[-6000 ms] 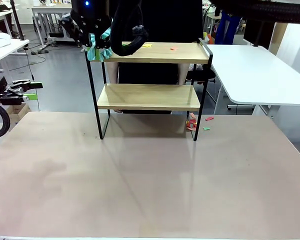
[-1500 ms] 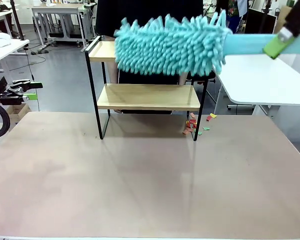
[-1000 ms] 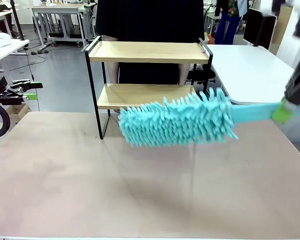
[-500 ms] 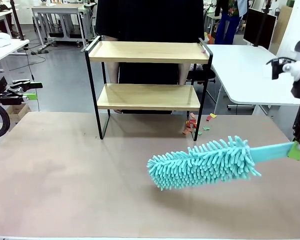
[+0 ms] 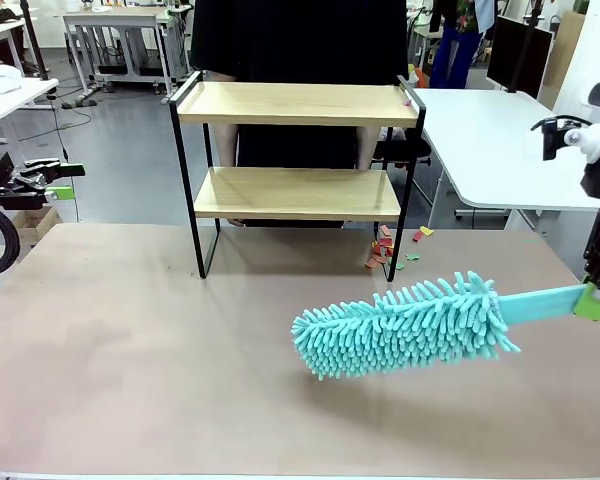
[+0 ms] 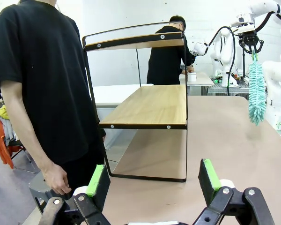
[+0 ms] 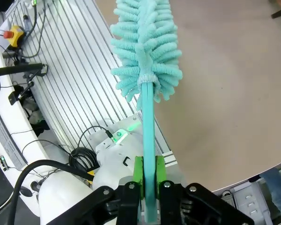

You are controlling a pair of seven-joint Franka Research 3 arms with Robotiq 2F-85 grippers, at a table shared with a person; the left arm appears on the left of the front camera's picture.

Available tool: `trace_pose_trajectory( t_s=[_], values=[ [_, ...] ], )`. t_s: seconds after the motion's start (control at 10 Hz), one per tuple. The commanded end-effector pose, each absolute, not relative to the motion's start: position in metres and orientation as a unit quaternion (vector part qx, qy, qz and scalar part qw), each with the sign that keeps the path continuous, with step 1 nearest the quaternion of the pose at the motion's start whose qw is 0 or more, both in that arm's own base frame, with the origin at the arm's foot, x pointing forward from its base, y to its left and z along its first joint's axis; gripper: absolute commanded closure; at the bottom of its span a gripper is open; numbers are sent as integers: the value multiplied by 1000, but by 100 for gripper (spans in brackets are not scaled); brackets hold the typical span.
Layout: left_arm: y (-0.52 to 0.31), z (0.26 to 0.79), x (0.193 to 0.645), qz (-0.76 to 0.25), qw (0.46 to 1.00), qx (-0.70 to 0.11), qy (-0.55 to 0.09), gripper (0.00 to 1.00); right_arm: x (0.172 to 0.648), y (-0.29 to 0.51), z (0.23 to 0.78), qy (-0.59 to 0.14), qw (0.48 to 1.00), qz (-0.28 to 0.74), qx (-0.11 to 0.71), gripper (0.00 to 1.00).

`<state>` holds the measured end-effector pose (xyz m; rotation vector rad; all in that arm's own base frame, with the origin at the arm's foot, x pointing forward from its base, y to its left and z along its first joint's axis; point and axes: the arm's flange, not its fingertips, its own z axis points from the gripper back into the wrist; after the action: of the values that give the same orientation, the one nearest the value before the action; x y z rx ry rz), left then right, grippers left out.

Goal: Clean the shelf.
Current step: Hand the Duster back to the human.

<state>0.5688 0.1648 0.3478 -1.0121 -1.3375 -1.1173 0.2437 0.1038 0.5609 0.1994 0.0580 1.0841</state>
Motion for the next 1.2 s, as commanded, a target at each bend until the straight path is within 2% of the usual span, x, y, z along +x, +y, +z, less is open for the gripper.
trace_pose_trajectory(
  t_s=[0.0,0.5,0.6,0.8,1.0,1.1],
  values=[
    [164,351,566,-473,533,-422,-560,0,243,105,566,27,853,514,90,87],
    [165,348,569,-469,534,-425,-561,0,244,104,561,28,851,515,95,87],
    [164,365,559,-459,516,-448,-568,0,251,107,563,2,847,524,89,87],
    [146,399,535,-448,519,-461,-563,0,276,108,564,-27,816,563,127,87],
    [118,429,498,-450,532,-454,-556,0,299,97,560,-50,794,588,145,87],
    [97,441,472,-449,545,-447,-548,0,314,86,560,-73,767,616,165,87]
  ],
)
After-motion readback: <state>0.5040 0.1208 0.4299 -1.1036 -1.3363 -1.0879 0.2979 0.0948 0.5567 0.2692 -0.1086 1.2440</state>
